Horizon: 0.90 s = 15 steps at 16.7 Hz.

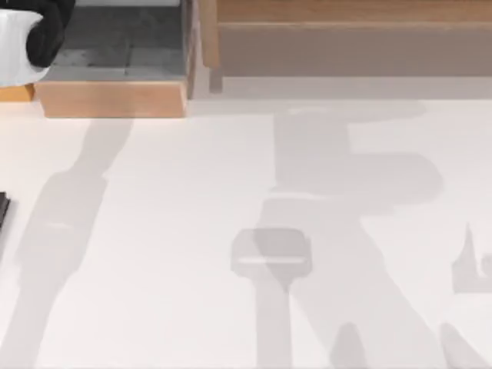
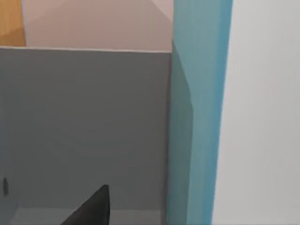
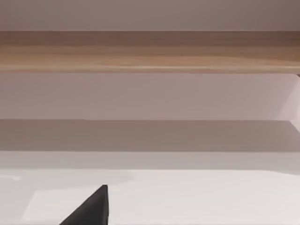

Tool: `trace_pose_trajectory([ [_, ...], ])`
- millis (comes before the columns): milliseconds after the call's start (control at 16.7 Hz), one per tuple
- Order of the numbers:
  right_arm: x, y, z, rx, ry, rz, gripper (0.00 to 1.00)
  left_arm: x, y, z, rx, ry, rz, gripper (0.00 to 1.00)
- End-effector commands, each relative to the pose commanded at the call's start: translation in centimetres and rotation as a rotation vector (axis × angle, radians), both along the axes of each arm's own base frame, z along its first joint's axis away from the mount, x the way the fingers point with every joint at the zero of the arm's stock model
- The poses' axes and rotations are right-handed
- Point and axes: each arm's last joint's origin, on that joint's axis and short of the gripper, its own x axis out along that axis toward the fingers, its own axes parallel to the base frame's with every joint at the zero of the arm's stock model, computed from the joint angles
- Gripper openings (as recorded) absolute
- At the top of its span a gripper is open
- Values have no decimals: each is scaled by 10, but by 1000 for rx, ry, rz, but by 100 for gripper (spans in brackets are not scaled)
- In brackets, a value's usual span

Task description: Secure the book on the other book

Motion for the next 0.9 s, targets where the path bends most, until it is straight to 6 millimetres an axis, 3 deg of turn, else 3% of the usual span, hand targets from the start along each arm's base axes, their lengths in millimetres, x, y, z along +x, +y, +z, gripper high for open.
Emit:
trace_pose_trajectory([
  [720, 0, 0, 0, 0, 0, 0, 100, 0, 0, 0, 0, 0, 0, 2],
  [900, 0, 0, 0, 0, 0, 0, 100, 0, 0, 0, 0, 0, 0, 0],
])
